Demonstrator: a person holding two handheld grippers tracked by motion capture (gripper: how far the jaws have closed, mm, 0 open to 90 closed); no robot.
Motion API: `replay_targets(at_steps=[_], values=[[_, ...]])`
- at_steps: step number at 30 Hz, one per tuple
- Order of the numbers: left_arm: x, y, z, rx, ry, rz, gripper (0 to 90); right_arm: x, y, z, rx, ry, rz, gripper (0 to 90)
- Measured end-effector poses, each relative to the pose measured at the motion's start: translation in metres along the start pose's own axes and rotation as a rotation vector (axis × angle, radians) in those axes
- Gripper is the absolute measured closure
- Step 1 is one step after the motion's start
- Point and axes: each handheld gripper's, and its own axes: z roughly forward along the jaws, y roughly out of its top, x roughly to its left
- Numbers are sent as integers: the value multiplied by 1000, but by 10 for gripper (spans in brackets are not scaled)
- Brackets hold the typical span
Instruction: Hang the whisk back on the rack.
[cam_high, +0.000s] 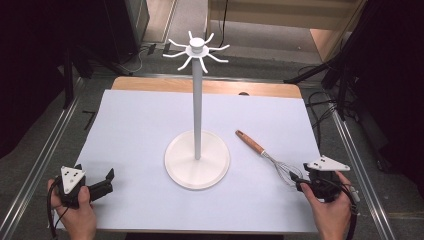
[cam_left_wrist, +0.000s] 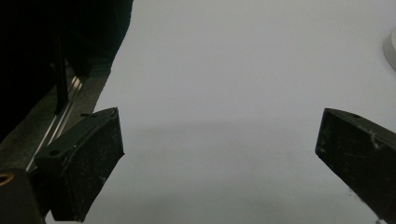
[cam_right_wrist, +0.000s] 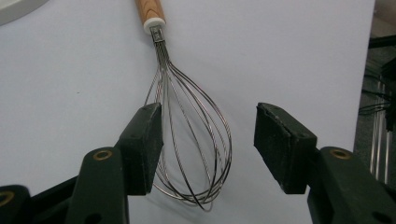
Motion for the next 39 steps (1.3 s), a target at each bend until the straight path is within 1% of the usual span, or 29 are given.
replay_targets(at_steps=[1,5,6,7,8,9,10,11,15,17,19,21,23,25,26,28,29,30,31,32,34,37,39], values=[[0,0,0,-2,1,-1,18,0,5,3,28,21,-11,433],[0,0,0,-1,1,0,18,1,15,8,70,40,-47,443],[0,0,0,-1,1,0,18,1,15,8,70,40,-47,443],[0,0,0,1,3,4,18,2,20,11,88,41,-71,453],[-1,0,0,1,4,6,18,2,22,12,96,40,-80,453],[0,0,0,1,4,7,18,2,25,13,107,45,-87,455],[0,0,0,1,4,7,18,2,25,13,107,45,-87,455],[0,0,0,1,3,5,18,2,30,16,128,53,-102,457],[0,0,0,1,3,5,18,2,39,21,160,69,-118,472],[0,0,0,0,2,4,18,2,41,22,166,68,-125,472],[0,0,0,1,2,5,18,3,46,25,184,78,-127,479],[0,0,0,1,2,7,18,3,49,28,185,79,-139,481],[0,0,0,0,2,5,18,4,52,30,198,80,-139,488],[0,0,0,0,1,4,18,4,54,31,200,85,-141,497],[0,0,0,0,2,4,19,5,57,34,213,88,-151,500],[0,0,0,0,2,5,18,6,58,34,219,90,-148,502],[0,0,0,-1,2,5,18,6,61,37,224,94,-159,512],[0,0,0,-1,2,5,18,7,62,38,230,97,-158,512],[0,0,0,-1,2,5,18,7,62,38,230,97,-158,512],[0,0,0,-1,2,5,18,8,65,40,233,96,-173,518],[0,0,0,0,2,6,18,9,66,40,236,99,-171,517],[0,0,0,-1,0,3,18,11,71,44,242,96,-191,524],[0,0,0,-1,2,5,18,12,74,45,247,101,-191,526]])
